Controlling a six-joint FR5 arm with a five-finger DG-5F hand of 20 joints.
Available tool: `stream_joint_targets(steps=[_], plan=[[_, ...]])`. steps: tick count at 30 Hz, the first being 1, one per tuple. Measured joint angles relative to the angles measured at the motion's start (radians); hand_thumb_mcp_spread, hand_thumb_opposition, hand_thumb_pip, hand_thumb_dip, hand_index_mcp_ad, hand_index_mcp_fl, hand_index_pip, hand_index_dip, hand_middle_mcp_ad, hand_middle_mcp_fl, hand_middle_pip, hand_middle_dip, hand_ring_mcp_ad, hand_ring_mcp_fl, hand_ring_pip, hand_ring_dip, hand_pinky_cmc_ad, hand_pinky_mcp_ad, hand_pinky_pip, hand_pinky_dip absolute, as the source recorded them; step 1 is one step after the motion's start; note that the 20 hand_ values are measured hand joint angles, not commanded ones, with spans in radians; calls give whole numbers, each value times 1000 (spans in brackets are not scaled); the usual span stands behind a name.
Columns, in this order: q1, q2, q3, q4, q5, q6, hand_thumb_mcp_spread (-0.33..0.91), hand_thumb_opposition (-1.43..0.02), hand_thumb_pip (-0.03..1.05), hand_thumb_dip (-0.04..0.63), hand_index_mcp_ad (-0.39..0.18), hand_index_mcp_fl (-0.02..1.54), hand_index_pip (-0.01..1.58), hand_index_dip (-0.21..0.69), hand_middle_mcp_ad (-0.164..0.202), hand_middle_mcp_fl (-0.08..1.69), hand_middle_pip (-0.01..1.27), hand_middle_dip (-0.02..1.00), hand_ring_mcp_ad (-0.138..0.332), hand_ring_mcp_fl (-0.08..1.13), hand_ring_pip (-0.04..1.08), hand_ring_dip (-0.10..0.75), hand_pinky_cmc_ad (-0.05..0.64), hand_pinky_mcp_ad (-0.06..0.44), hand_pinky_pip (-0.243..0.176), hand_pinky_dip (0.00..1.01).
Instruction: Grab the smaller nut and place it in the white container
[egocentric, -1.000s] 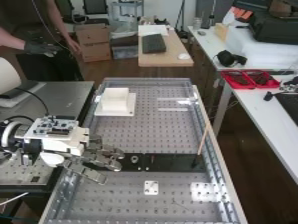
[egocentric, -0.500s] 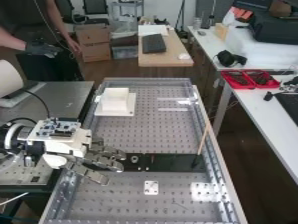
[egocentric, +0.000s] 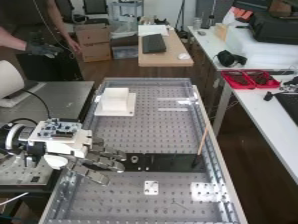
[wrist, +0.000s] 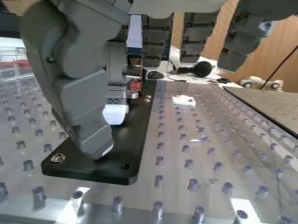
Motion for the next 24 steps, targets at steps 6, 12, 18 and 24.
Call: stream_joint_targets(steps=[6, 12, 18, 24], plan=[[1, -4, 5, -6, 1, -3, 503, -915, 564, 204, -232, 154, 1527, 133, -16, 7, 136, 288, 115, 0, 87, 124, 330, 278, -75, 195], [1, -10, 8, -7, -1, -6, 499, -915, 564, 204, -236, 152, 1515, 126, -16, 10, 136, 288, 115, 0, 87, 124, 328, 278, -75, 195], [1, -13, 9, -7, -1, -6, 499, -915, 564, 204, -232, 171, 1513, 113, -16, 10, 136, 288, 115, 0, 87, 124, 328, 269, -75, 195], [1, -15, 9, -5, -3, -5, 506, -915, 564, 223, -239, 255, 1539, 106, -12, 10, 136, 288, 115, 0, 87, 124, 328, 267, -77, 195]])
